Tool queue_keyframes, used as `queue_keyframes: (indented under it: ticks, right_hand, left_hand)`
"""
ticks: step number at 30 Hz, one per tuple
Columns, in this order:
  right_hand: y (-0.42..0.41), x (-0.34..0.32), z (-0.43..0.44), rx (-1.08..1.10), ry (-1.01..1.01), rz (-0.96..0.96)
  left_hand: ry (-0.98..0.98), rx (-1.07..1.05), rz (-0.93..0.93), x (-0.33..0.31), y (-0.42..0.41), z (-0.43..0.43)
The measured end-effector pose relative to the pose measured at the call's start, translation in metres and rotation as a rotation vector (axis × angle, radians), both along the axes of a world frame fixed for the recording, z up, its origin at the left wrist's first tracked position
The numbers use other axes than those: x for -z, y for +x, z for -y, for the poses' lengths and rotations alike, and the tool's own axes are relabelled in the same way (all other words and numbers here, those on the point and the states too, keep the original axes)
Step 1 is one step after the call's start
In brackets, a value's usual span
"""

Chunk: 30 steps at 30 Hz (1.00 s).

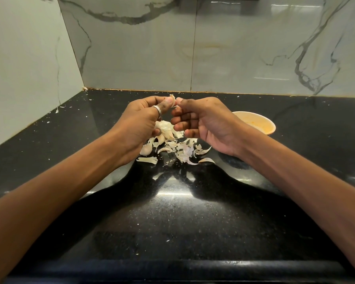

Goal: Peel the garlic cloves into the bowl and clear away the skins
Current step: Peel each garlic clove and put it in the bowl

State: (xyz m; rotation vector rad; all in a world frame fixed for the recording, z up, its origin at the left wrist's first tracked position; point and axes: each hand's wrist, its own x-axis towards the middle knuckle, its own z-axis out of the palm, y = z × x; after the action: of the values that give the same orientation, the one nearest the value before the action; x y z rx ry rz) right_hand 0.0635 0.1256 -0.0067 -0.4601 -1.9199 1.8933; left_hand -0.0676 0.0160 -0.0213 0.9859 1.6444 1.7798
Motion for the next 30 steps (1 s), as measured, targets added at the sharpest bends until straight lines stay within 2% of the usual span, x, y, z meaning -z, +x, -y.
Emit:
queue_keyframes:
  ticks: [11,19,23,30]
  right_hand:
    - [-0.002,0.004,-0.004,-0.028,0.056,-0.019]
    - [-0.003,0.004,-0.006,0.048,0.212,0.105]
    - [-0.003,0.006,-0.010,0.113,0.353,0.172]
    - [-0.002,0.003,-0.011,0.149,0.441,0.049]
  left_hand:
    - [0.022,0.075,-0.031,0.001,0.004,0.000]
    - [0.048,0.009,0.006,-0.003,0.000,0.001]
    - [0.049,-0.021,0.036,-0.004,0.002,0.003]
    - [0.043,-0.027,0.019,-0.002,0.000,0.003]
